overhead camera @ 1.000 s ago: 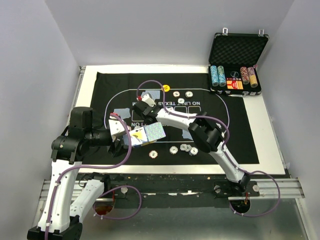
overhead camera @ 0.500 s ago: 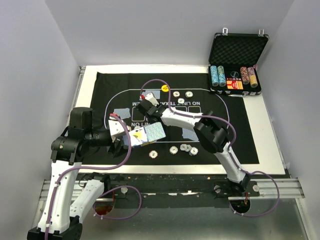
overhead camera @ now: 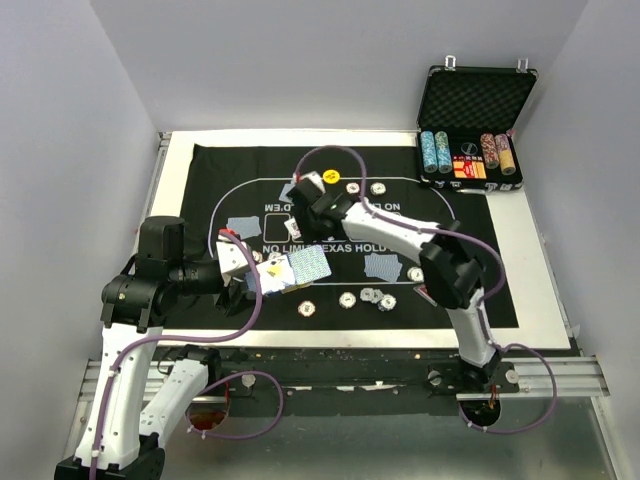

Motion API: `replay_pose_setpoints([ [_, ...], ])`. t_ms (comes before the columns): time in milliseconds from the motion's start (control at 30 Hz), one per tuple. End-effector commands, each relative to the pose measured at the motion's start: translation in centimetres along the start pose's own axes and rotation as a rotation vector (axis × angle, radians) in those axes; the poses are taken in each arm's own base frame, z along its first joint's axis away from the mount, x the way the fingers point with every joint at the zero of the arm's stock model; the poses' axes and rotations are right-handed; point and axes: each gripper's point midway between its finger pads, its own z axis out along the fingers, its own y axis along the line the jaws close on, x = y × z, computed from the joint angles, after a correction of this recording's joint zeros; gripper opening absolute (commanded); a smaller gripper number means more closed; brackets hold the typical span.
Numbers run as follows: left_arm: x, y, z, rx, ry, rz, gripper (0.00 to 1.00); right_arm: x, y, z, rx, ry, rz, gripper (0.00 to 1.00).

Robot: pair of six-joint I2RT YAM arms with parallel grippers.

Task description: Distribute texas hold em gaming equipment

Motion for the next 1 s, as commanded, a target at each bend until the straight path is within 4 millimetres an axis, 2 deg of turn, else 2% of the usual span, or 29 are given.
replay_pose_setpoints([
  [0,-0.5,-0.3,0.0,0.013,-0.034,0.025,0.20,-5.1,-1.6,-7.1,-0.178,-0.068,0.231,0.71],
  [133,-0.5,-0.3,0.0,0.013,-0.033,0.029,0.20,-7.1,-3.5,-12.8,-0.275,-0.141,0.331,0.81],
  [300,-0.4,-0.3,0.1,0.017,-0.033,0.025,0.20,-6.6,-6.1,-18.2,-0.435,-0.145,0.478,0.90],
  [367,-0.5,-0.2,0.1,0.017,-0.036,0.027,0.19,-6.5,-6.2,-21.0,-0.532,-0.174,0.506,0.94],
  [467,-0.5,-0.2,0.2,0.016,-0.037,0.028,0.20,-6.4,-5.4,-25.0,-0.669,-0.210,0.497,1.00],
  [600,-0.4,-0.1,0.3,0.021,-0.036,0.019,0.20,-5.6,-3.8,-28.6,-0.838,-0.194,0.473,1.00],
  [700,-0.5,0.1,0.4,0.018,-0.039,0.016,0.20,-4.5,-2.3,-29.7,-0.941,-0.159,0.471,1.00],
  [867,-0.4,0.3,0.4,0.013,-0.036,0.005,0.20,-1.6,1.0,-29.6,-0.949,-0.083,0.406,1.00],
  [967,-0.3,0.5,0.6,0.014,-0.033,-0.001,0.20,-0.5,2.3,-29.5,-0.940,-0.056,0.380,1.00],
])
